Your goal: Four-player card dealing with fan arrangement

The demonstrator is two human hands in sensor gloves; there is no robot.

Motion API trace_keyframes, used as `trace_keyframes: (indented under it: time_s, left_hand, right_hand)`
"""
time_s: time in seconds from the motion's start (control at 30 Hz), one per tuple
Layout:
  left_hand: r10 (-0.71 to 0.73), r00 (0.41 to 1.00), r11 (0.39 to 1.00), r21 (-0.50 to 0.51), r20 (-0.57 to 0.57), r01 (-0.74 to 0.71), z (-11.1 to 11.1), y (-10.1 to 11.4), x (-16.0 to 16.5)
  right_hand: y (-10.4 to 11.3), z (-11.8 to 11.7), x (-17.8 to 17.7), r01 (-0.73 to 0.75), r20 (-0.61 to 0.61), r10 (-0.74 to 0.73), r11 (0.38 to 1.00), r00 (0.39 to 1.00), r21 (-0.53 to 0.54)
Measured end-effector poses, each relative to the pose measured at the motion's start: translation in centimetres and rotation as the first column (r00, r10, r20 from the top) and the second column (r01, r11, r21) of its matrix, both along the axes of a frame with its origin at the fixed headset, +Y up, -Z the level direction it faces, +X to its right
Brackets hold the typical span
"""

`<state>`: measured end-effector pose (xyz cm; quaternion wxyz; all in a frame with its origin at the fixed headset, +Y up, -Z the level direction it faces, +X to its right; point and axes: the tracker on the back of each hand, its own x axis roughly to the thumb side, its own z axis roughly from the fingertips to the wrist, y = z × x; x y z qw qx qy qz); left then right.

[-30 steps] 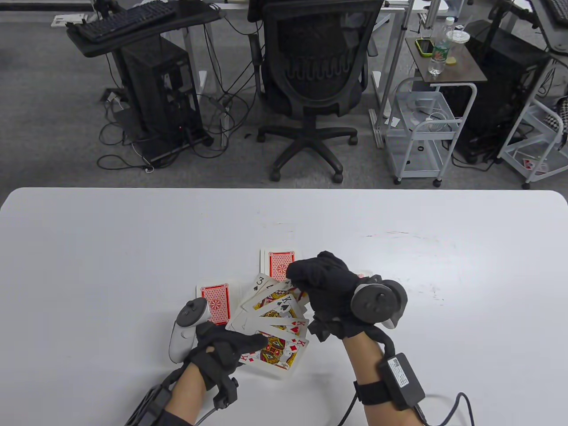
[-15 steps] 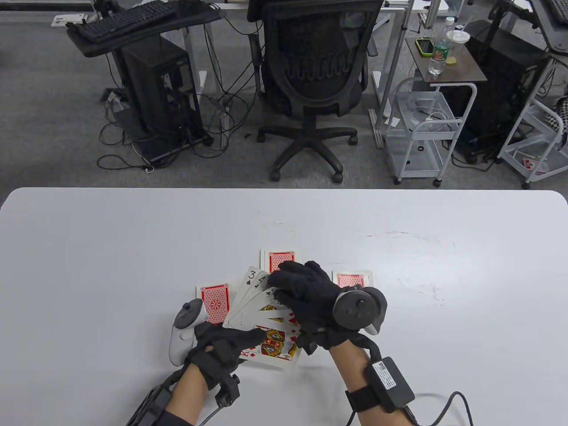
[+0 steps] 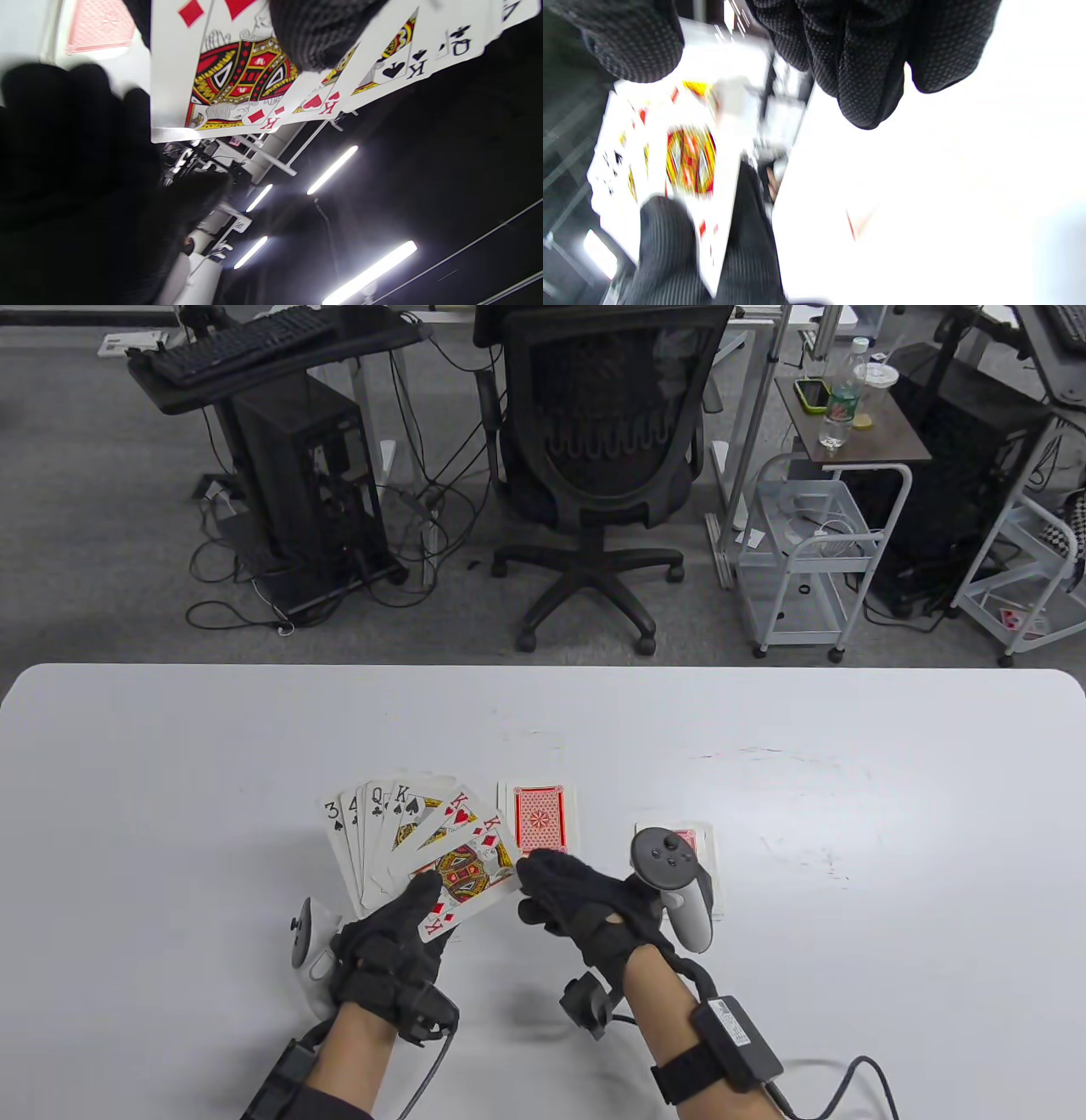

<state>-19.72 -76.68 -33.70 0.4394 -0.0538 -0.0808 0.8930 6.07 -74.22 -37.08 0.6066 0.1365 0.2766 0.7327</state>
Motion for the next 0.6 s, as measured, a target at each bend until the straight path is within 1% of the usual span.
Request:
trace_keyframes:
  time_s: [0.03, 0.07, 0.13, 0.17, 0.2, 0.27, 0.33, 0.4, 0.47, 0.53, 0.6]
  left_hand:
    - [0.014, 1.0, 1.0, 0.006, 0.008, -0.014, 0.1, 0.0, 0.2]
    - [0.021, 1.0, 1.0, 0.015, 0.02, -0.021, 0.1, 0.0, 0.5]
    - [0.04, 0.998, 0.999, 0.026, 0.042, -0.041, 0.3, 0.0, 1.1]
    - [0.051, 0.997, 0.998, 0.027, 0.065, -0.053, 0.3, 0.1, 1.6]
    - [0.037, 0.996, 0.999, 0.027, 0.083, -0.04, 0.3, 0.2, 1.8]
    - [-0.083, 0.986, 0.996, 0.029, 0.144, 0.079, 0.3, 0.2, 2.5]
    - [-0.143, 0.968, 0.99, 0.033, 0.207, 0.139, 0.3, -0.1, 3.4]
    - [-0.167, 0.941, 0.985, 0.022, 0.296, 0.169, 0.3, -0.4, 4.4]
    - [-0.219, 0.908, 0.974, 0.029, 0.357, 0.223, 0.4, -0.7, 5.3]
    - [-0.242, 0.892, 0.968, 0.031, 0.381, 0.25, 0.4, -1.0, 5.8]
    - [-0.245, 0.887, 0.965, 0.013, 0.392, 0.261, 0.4, -1.1, 5.9]
  right_hand:
    - [-0.1, 0.0, -0.6, 0.041, -0.019, -0.041, 0.999, 0.999, -0.011]
    - [-0.2, 0.1, -1.0, 0.075, -0.007, -0.075, 0.997, 0.997, -0.007]
    - [-0.2, 0.2, -1.5, 0.181, 0.054, -0.181, 0.983, 0.982, -0.003]
    - [0.0, 0.2, -1.5, 0.252, 0.094, -0.252, 0.968, 0.963, 0.014]
    - [0.1, 0.1, -1.4, 0.266, 0.109, -0.268, 0.963, 0.957, 0.03]
    - [1.0, -0.2, -0.7, 0.251, 0.12, -0.267, 0.958, 0.956, 0.137]
    - [1.7, -0.4, 0.0, 0.231, 0.103, -0.26, 0.945, 0.96, 0.23]
    - [2.2, -0.5, 0.3, 0.26, 0.099, -0.294, 0.93, 0.951, 0.26]
    - [2.4, -0.6, 0.5, 0.311, 0.084, -0.343, 0.912, 0.935, 0.266]
    - [2.6, -0.6, 0.7, 0.322, 0.086, -0.355, 0.909, 0.931, 0.265]
    - [2.9, -0.5, 1.2, 0.289, 0.121, -0.333, 0.914, 0.935, 0.283]
